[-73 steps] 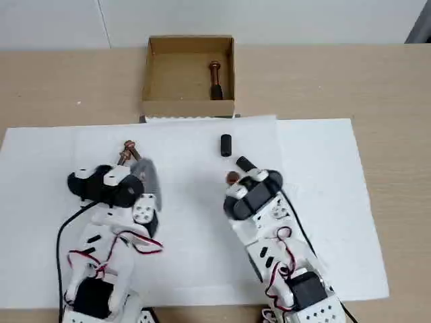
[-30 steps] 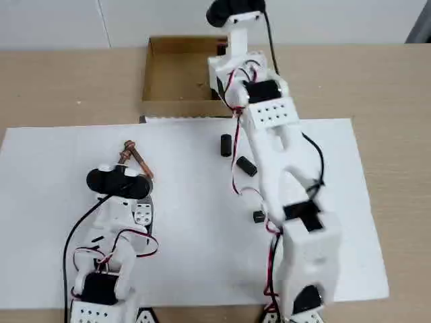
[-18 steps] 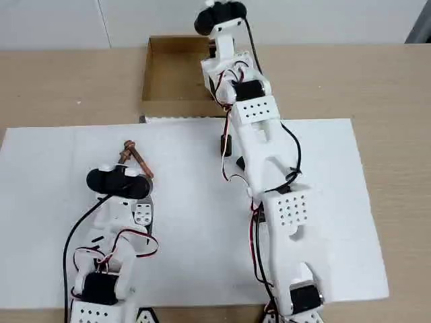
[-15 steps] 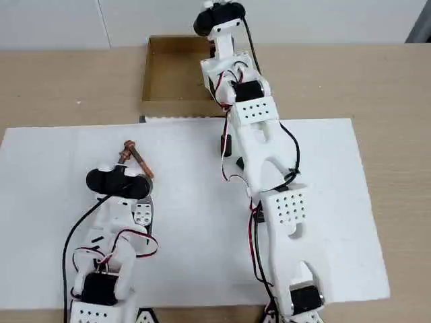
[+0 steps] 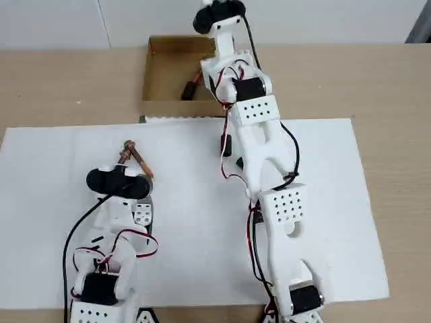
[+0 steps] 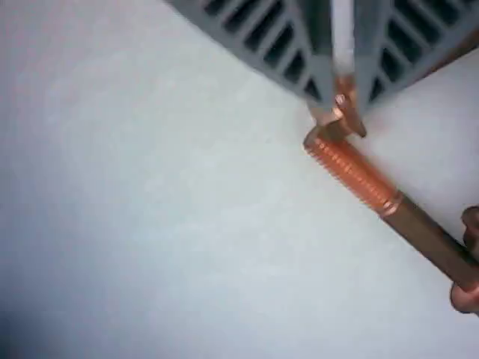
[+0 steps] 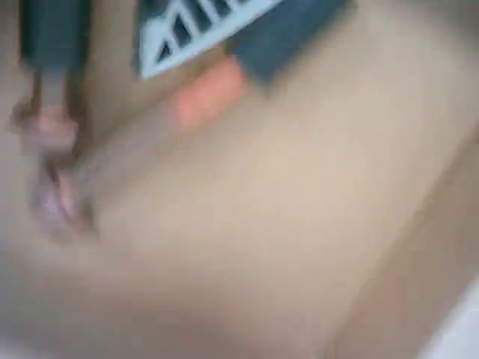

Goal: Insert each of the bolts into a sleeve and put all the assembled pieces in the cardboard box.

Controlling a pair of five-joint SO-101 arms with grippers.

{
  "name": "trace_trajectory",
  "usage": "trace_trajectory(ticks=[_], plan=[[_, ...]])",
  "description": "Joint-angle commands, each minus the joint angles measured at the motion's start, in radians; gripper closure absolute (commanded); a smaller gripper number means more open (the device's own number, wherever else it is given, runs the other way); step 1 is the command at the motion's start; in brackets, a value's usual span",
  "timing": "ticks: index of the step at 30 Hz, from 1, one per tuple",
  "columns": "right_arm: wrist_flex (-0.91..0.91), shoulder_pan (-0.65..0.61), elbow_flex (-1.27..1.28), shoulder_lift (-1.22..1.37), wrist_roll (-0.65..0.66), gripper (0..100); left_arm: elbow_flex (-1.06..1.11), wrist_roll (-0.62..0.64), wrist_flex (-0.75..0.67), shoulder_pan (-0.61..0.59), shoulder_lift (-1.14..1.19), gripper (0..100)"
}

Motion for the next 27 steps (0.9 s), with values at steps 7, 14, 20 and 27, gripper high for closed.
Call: trace_trajectory(ticks=[7, 14, 20, 27], plan=[[0.481, -0.008, -0.31, -0.05, 0.009, 87.3, -0.004, -0.006, 0.003, -0.005, -0.006, 99], [0.702, -0.012, -0.364, -0.073, 0.009, 87.3, -0.004, -0.006, 0.003, -0.005, -0.006, 99], [0.725, -0.008, -0.356, -0.147, 0.026, 87.3, -0.004, -0.006, 0.005, -0.005, -0.006, 99], [0.734, -0.01, -0.233, -0.211, 0.074, 87.3, -0.004, -0.006, 0.017, -0.005, -0.006, 99]])
